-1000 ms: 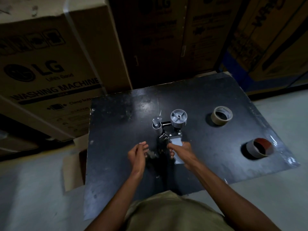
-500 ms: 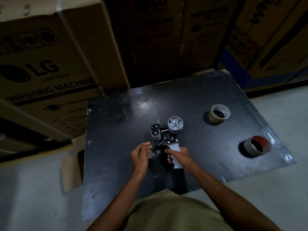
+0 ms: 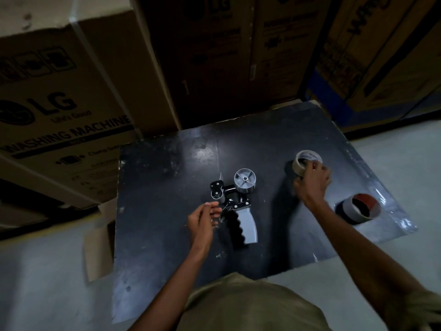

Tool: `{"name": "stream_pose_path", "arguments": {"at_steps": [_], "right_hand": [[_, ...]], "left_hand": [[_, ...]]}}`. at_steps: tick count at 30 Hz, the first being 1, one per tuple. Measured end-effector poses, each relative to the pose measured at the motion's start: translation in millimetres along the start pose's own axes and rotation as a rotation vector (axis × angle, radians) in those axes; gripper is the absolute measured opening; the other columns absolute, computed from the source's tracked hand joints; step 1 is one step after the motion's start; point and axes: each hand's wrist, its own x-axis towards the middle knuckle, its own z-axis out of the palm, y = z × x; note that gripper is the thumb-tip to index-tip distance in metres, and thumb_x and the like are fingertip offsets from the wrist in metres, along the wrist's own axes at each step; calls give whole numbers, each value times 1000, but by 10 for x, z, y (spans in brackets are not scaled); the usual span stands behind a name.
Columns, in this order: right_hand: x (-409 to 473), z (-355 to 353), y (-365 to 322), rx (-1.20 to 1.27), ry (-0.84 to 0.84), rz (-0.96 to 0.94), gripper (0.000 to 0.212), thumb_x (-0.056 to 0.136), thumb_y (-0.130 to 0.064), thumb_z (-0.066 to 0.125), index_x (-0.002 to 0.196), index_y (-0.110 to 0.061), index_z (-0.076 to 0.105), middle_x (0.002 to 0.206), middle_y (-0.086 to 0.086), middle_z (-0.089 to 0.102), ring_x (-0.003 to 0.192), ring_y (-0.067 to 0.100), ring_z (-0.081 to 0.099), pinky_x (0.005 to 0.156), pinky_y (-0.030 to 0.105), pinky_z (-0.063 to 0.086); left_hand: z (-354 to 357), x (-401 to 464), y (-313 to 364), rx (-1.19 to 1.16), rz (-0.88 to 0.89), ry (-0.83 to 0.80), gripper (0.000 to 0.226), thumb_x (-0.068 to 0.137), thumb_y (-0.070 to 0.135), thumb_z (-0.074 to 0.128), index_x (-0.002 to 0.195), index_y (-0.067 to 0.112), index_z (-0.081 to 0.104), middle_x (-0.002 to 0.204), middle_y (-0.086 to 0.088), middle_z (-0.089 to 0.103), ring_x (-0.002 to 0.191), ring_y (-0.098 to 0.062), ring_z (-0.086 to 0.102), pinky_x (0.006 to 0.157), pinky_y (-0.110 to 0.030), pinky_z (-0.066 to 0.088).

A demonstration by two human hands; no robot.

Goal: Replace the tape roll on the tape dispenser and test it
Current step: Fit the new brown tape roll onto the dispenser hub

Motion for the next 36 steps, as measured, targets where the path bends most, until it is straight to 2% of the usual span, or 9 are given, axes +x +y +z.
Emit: {"name": "stream_pose_path", "arguments": {"at_steps": [4, 11, 16, 19, 23, 26, 29, 33, 36], "right_hand": [[194, -119, 71, -307, -173, -77, 59, 82, -28, 74, 134, -10, 54, 143, 19, 48, 133, 44, 35, 107, 56, 33], [51, -157, -192, -278, -200, -44, 36, 84, -25, 72, 118, -15, 66, 129, 18, 59, 128, 37, 40, 106, 46, 27], [-98, -70, -403, 162, -253, 16, 28, 87, -24, 67, 115, -21, 73, 119, 11, 71, 119, 35, 59, 105, 44, 35], [-133, -116, -486, 383, -234, 64, 27, 84, -25, 71, 106, -9, 77, 106, 21, 75, 104, 38, 69, 86, 38, 52], [-359, -384, -718, 896, -237, 185, 22, 80, -32, 79, 80, -10, 75, 79, 10, 68, 77, 24, 65, 63, 33, 51], [-675, -669, -941, 1318, -393, 189, 29, 87, -25, 76, 90, 4, 73, 84, 19, 67, 76, 27, 64, 61, 32, 54], [-906, -835, -1070, 1430, -498, 164, 43, 91, -26, 72, 108, 14, 68, 89, 23, 71, 74, 26, 70, 60, 31, 57], [-1041, -902, -1156, 1549, -602, 193, 35, 97, -22, 63, 114, 8, 67, 102, 26, 73, 88, 27, 74, 71, 34, 61], [-1069, -941, -1154, 1626, -719, 167, 28, 97, -8, 56, 120, 6, 64, 108, 23, 72, 94, 27, 74, 74, 32, 62]], "left_hand": [[42, -20, 77, 14, 34, -41, 30, 100, 12, 44, 95, 0, 71, 76, -7, 71, 67, -14, 62, 56, -21, 47], [76, -55, 137, -8, 37, -59, 30, 100, 11, 44, 94, -2, 70, 73, -9, 69, 63, -16, 61, 56, -23, 47], [130, -108, 155, -3, 33, -93, 29, 100, 12, 45, 94, -1, 71, 74, -10, 69, 63, -18, 61, 57, -26, 47], [151, -119, 202, 7, 35, -119, 27, 99, 11, 47, 95, 1, 72, 76, -10, 70, 65, -19, 62, 58, -26, 48], [217, -122, 281, 35, 29, -187, 20, 96, 8, 53, 100, 6, 72, 85, -10, 73, 70, -13, 65, 60, -25, 49], [307, -108, 361, 81, 90, -286, 17, 90, 16, 67, 105, 17, 74, 91, 1, 76, 84, -11, 69, 68, -25, 55], [390, -145, 438, 118, 211, -355, 24, 86, 19, 73, 109, 15, 72, 99, 1, 75, 96, -17, 71, 83, -27, 56], [390, -200, 475, 126, 333, -333, 11, 90, 12, 67, 98, 7, 73, 87, -3, 75, 81, -12, 70, 74, -23, 53], [331, -199, 482, 97, 354, -315, 14, 92, 14, 64, 97, 5, 74, 86, -5, 75, 81, -13, 69, 74, -25, 53]]}}
